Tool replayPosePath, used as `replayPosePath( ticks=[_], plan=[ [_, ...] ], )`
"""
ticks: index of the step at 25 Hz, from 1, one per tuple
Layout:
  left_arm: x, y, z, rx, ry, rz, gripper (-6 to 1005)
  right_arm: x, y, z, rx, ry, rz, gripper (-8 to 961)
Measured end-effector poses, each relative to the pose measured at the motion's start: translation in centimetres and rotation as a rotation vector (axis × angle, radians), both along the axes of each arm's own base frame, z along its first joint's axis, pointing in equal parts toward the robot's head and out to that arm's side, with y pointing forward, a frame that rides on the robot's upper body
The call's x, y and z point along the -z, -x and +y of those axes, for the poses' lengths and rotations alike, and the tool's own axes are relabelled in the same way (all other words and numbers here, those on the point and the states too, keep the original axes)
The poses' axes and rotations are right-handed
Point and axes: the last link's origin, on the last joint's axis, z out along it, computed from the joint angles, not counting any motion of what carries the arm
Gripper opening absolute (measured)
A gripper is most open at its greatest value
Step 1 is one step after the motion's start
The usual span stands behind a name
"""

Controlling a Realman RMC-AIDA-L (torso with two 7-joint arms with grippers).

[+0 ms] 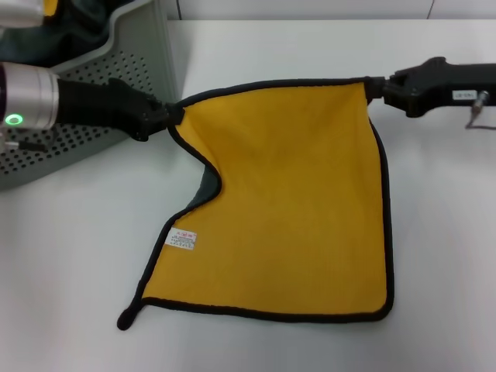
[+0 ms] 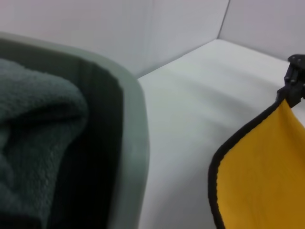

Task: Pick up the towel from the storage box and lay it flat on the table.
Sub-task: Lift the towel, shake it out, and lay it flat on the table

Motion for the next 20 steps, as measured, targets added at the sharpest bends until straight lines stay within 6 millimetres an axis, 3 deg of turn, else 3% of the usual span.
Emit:
replayPosePath(
  ticks=[13, 20],
  plan=[
    [-0.4, -1.9, 2.4, 0.07, -0.044, 0.116, 14, 0.9, 0.7, 1.5, 0.009, -0.038, -0.073, 9],
    [0.2, -2.4, 2.0, 0.09, -0.008, 0.139, 14, 1.1, 0.3, 1.1, 0.016, -0.027, -0.071, 11]
  ],
)
